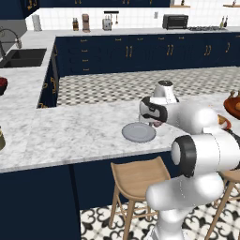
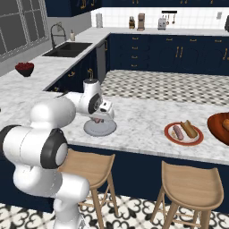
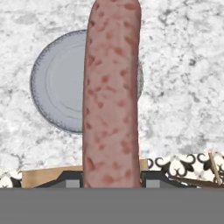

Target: Place one bun and one sausage from the bowl on each plate.

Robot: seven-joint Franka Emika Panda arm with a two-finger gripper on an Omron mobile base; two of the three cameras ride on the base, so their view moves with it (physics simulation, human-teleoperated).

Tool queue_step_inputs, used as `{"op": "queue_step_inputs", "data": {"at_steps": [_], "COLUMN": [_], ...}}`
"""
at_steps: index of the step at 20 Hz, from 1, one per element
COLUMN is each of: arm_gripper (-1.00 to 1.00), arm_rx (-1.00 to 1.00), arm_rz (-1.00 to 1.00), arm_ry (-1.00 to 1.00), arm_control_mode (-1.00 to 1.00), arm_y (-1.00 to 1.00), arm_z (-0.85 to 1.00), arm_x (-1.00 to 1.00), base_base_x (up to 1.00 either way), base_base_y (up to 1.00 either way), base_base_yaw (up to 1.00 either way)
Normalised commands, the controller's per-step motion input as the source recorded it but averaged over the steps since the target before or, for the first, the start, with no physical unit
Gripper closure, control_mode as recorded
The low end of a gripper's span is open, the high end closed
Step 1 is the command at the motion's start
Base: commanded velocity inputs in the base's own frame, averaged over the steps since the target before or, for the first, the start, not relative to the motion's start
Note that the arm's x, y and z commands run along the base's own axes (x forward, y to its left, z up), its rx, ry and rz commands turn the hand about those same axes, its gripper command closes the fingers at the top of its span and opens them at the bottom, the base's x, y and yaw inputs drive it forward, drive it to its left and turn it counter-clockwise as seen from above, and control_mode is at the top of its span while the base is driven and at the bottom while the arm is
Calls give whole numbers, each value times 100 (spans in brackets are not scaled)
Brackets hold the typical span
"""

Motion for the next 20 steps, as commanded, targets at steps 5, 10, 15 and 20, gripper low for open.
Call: {"op": "queue_step_inputs", "data": {"at_steps": [5, 10, 15, 20], "arm_gripper": [100, 100, 100, 100], "arm_rx": [6, 0, 0, 0], "arm_rz": [0, 0, 0, 0], "arm_ry": [8, 2, 0, -1], "arm_control_mode": [-100, -100, -100, -100], "arm_y": [-2, 0, 0, 0], "arm_z": [-86, -60, -34, -34], "arm_x": [60, 66, 71, 30], "base_base_x": [0, 0, 0, 0], "base_base_y": [0, 0, 0, 0], "base_base_yaw": [0, 0, 0, 0]}}
